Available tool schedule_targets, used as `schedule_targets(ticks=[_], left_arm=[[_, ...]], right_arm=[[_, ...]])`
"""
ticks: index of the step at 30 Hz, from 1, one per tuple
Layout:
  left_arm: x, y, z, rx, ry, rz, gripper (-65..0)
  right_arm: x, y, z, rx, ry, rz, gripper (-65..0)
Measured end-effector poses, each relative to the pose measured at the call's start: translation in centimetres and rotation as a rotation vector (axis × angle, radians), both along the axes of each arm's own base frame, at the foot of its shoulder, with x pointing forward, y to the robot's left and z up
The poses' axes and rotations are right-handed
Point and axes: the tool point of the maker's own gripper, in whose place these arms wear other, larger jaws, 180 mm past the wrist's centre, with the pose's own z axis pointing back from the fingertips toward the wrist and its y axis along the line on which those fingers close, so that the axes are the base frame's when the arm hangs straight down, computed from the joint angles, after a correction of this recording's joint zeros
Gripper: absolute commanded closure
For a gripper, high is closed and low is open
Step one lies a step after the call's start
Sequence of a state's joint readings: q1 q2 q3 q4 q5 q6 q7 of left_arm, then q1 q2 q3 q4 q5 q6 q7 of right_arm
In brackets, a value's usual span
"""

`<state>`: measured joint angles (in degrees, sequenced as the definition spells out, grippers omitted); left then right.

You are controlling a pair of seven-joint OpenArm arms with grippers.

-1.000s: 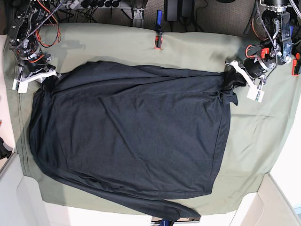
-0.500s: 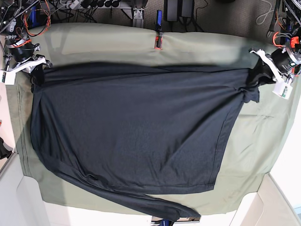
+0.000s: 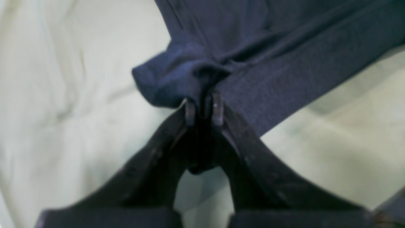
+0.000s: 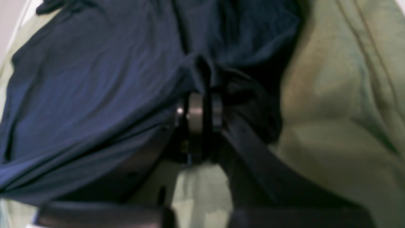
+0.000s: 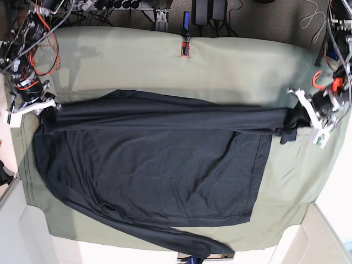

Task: Fold the T-shirt properly
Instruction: 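Drag the grasped shoulder corners toward the hem, folding the shirt over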

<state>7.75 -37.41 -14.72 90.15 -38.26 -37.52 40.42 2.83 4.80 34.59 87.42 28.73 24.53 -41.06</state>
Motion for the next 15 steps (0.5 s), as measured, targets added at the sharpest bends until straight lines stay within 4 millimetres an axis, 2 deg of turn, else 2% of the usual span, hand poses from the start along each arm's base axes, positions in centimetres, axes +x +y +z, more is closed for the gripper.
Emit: schedule_targets(ticks=[3,6,10,11,12,13,14,15], left_arm=[[2.6,-0.1,-0.9,-0.013,0.017,0.0,0.0],[4.5,-0.5,-2.2,-0.036,0.051,0.001,0.0],[7.0,-0.6,-3.0,-0.034,0.072,-0.001,0.0],[7.4,-0.8,-3.3,-0.032,0.068,-0.004,-4.5],[7.7,-1.0,-3.7,-0.025,0.074,-0.009,-13.5],[7.6,-1.0,-4.5,-0.006,0.098,-0.015,-23.1],[7.5,-1.2,-5.3,0.005,0.121,-0.016,-31.3],[7.3,-1.3,-6.0,0.013,0.144,-0.017,-35.3]], right_arm=[[2.2,-0.3,-0.1,0.014,-0.008,-0.012,0.0],[3.7,-0.4,-1.1,0.025,0.021,-0.023,0.0],[5.5,-0.1,-2.0,0.039,0.049,-0.026,0.0],[5.9,-0.1,-2.1,0.043,0.041,-0.032,0.0],[6.1,0.0,-2.2,0.051,0.04,-0.034,0.0],[6.2,0.1,-2.3,0.049,0.034,-0.029,-5.9],[6.1,0.3,-2.5,0.048,0.034,-0.02,-17.5],[5.9,0.4,-2.8,0.045,0.045,-0.018,-27.6]])
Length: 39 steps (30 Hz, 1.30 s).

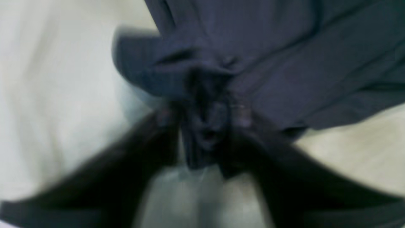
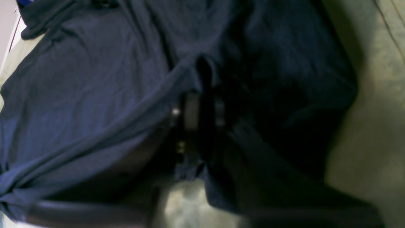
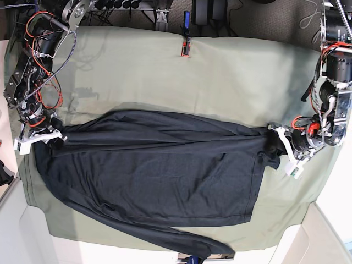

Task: Fold the T-shirt properly
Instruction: 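Drag the grasped shoulder corners toward the hem, folding the shirt over, then regrasp the folded edge with both grippers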

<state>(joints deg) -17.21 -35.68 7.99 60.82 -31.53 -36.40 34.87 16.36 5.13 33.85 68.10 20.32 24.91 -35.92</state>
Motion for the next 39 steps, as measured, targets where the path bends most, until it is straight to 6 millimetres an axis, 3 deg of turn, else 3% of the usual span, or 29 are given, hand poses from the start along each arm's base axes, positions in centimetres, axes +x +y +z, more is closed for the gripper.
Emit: schedule_targets(ticks=[1,2,5,8,10,12,18,23,28,35,39], left_arm=[[-0.2,-0.1,-0.4,0.001,0.023,0.009,-35.6],[-0.2,0.1,-0.5,-0.01,0.031,0.045,-35.5],[-0.7,0.1,0.1,-0.059,0.086,0.056,-35.5],[-1.1,-0.5,3.3,-0.182,0.043,0.009,-35.5],[-1.8,0.4,4.6,-0.187,0.037,0.009,-35.5],[-2.7,1.3,5.3,-0.208,0.024,0.032,-35.5],[-5.3,1.8,3.7,-0.238,0.059,0.066,-35.5],[-6.6,0.9,0.6,-0.238,0.089,0.093,-35.5],[-4.8,1.0,-0.1,-0.274,0.066,0.168,-35.5],[-2.0,-0.9,-0.6,-0.369,0.051,0.212,-35.5],[-1.5,-2.1,-0.8,-0.402,0.042,0.213,-35.5]], right_arm=[[-0.2,0.1,-0.2,-0.004,0.01,0.009,-35.3],[-0.2,0.3,-0.2,0.004,0.009,0.016,-38.9],[-0.5,0.9,0.3,0.008,0.033,0.051,-39.2],[-0.8,0.3,3.2,-0.025,-0.046,0.041,-39.2],[-1.9,-0.8,4.7,-0.088,-0.078,0.031,-39.2],[-3.5,-1.5,4.7,-0.127,-0.06,0.03,-39.2],[-6.5,-1.3,2.3,-0.121,0.009,0.023,-39.2],[-7.6,-2.1,0.5,-0.112,0.013,-0.024,-39.2],[-5.7,-1.6,-0.4,-0.055,0.012,-0.033,-39.2],[-3.1,-1.1,-0.9,0.026,-0.004,-0.056,-39.2],[-2.3,-0.5,-0.7,0.051,-0.017,-0.057,-39.2]])
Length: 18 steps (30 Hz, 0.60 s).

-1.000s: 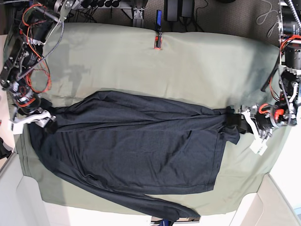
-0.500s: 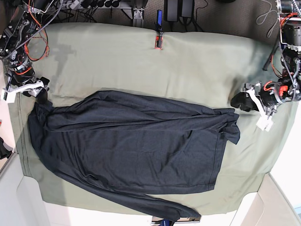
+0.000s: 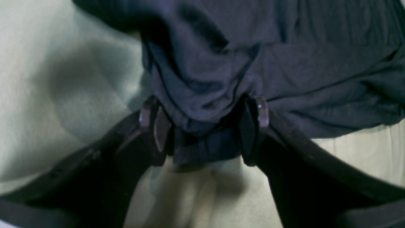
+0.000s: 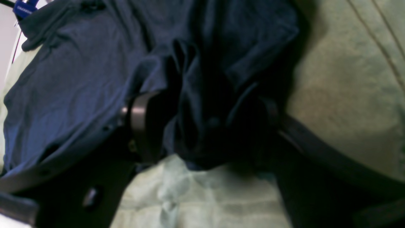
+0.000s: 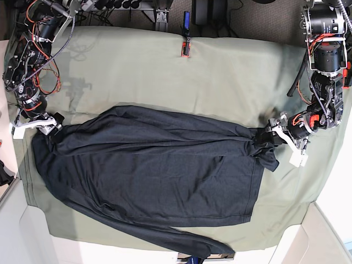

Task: Fold the T-shirt properly
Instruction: 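Regrasp the folded edge with both grippers, then pull the held edge back toward the arms, stretching the shirt flat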

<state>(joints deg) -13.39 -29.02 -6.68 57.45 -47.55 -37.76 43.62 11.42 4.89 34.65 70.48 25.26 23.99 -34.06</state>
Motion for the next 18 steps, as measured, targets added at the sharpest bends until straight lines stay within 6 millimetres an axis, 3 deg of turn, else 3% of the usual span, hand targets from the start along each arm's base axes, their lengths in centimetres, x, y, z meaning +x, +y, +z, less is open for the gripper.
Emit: schedule_targets(ticks=[4,5,7,8,9,11,15,18], left_arm=[[0.4,-0.6,-0.8,0.029,-0.009,0.014,-34.0],[0.6,-0.6,-1.0,0.032,-0.003,0.032,-29.6],[0.6,-0.5,-1.4,0.052,0.005,0.041,-11.8],[0.6,-0.4,-1.5,0.063,0.011,0.042,-2.8],[0.6,-0.5,-1.5,0.056,0.008,0.044,0.0],[0.5,0.0,-1.4,0.063,0.01,0.046,0.0],[0.0,1.2,-0.4,0.098,0.018,0.013,0.0],[-0.9,2.2,1.8,0.129,0.007,-0.049,0.0]], right_arm=[[0.6,1.4,-0.1,0.016,0.0,0.006,-39.2],[0.8,1.8,-0.1,0.021,-0.002,0.008,-39.0],[1.3,2.5,0.0,0.034,-0.006,0.013,-35.0],[1.4,2.6,-0.1,0.039,-0.002,0.017,-27.9],[1.4,2.7,-0.2,0.038,0.004,0.019,-18.5],[0.9,2.8,-0.7,0.037,0.026,0.027,0.0],[0.5,3.3,-0.6,0.023,0.03,0.08,0.0],[-0.1,3.9,0.7,0.033,0.015,0.118,0.0]])
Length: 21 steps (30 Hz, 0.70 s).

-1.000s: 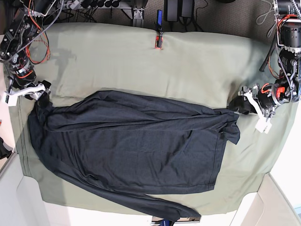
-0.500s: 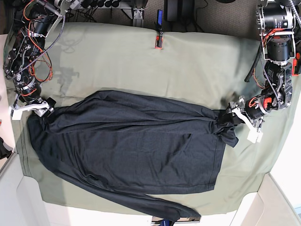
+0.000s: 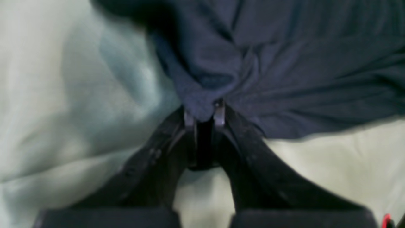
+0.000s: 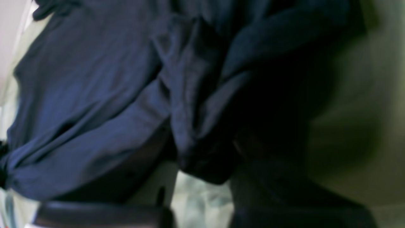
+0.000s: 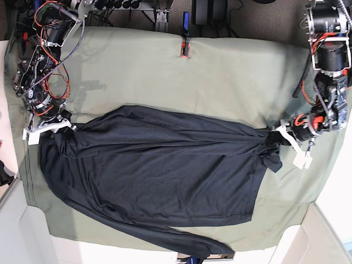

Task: Fold the T-shirt properly
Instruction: 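Pull the held edge back toward the arms, stretching the shirt flat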

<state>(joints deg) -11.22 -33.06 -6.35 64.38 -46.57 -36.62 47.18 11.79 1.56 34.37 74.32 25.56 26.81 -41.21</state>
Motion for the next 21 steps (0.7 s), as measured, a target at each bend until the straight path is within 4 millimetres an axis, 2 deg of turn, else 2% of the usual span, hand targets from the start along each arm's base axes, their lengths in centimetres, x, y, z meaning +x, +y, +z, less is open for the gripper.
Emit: schedule_targets(ticks=[3,9,14,19,21], left_arm=[[-1.6,1.6,1.2,0.096,0.003,-0.046,0.0],[-4.3,3.1,2.5,0.182,0.005,-0.089,0.0],[-9.3,5.1,2.5,0.212,0.055,-0.062,0.0],[-12.5,5.7,4.4,0.258,0.022,-0.064,0.0],[-14.4,5.7,4.2,0.278,0.056,-0.079,0.0]], right_arm=[[-1.7,0.0,1.0,-0.011,-0.002,0.03,0.0],[-5.6,-0.2,0.8,-0.07,0.023,0.047,0.0],[-10.4,-0.1,-0.2,-0.106,0.09,0.071,0.0],[-12.0,-0.5,1.6,-0.171,0.066,0.09,0.0],[-13.2,-0.4,1.5,-0.182,0.083,0.097,0.0]])
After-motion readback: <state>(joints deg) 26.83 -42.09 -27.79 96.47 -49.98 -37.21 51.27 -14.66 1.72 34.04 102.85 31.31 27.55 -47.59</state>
